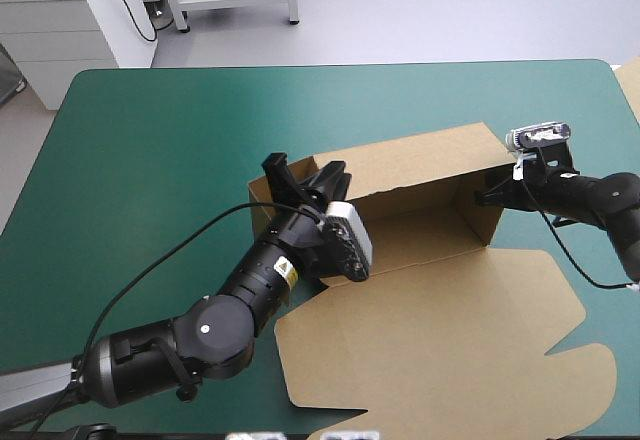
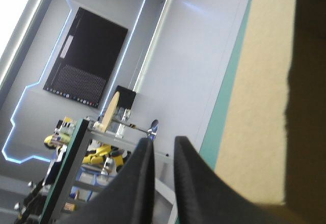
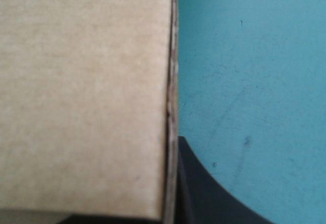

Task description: Fold the box

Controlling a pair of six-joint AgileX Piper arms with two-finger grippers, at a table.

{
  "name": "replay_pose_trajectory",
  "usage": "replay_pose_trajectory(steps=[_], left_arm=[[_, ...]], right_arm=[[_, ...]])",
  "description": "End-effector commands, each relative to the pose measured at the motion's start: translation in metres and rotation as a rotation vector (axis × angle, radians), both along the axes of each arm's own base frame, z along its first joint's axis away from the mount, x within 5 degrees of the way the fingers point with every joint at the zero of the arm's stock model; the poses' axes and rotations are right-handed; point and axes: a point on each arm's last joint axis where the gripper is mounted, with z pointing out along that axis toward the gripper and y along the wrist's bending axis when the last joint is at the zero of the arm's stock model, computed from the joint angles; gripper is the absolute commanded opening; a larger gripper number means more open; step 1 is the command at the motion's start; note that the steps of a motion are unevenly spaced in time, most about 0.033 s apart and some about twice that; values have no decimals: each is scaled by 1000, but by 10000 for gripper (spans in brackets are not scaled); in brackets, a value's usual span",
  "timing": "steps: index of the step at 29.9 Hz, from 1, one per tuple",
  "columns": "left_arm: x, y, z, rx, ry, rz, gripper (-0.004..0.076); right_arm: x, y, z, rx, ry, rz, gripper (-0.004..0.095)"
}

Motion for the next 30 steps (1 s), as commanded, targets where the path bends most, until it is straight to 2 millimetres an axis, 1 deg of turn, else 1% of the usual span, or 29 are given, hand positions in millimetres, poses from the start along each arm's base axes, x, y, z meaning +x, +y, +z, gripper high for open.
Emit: replay_pose_trajectory(steps=[1, 6, 10, 15, 19, 20, 22, 25, 27, 30], left_arm=[[6, 30, 31, -103, -59, 115, -4], [31, 63, 41, -150, -62, 223, -4], [50, 89, 42, -226, 8, 295, -4], [75, 120, 37, -316, 96, 389, -4], [90, 146, 34, -418, 163, 470, -4], [94, 156, 33, -450, 177, 506, -4], [100, 173, 31, -503, 197, 567, -4], [106, 195, 29, -579, 222, 644, -4], [108, 208, 27, -634, 240, 699, -4], [110, 227, 25, -713, 261, 775, -4]], right_arm=[[-2, 2, 4, 20, 17, 11, 1], [-5, 3, 6, 55, 35, -7, 2], [-11, 6, 17, 88, 27, -11, 2], [-13, 12, 43, 162, 57, 23, 2], [-14, 19, 68, 167, 74, 34, 3], [-14, 24, 75, 151, 90, 38, 3], [-16, 35, 85, 106, 112, 54, 3], [-18, 53, 93, 35, 131, 62, 3], [-18, 63, 95, 24, 141, 58, 2], [-13, 73, 88, 28, 185, 71, 2]])
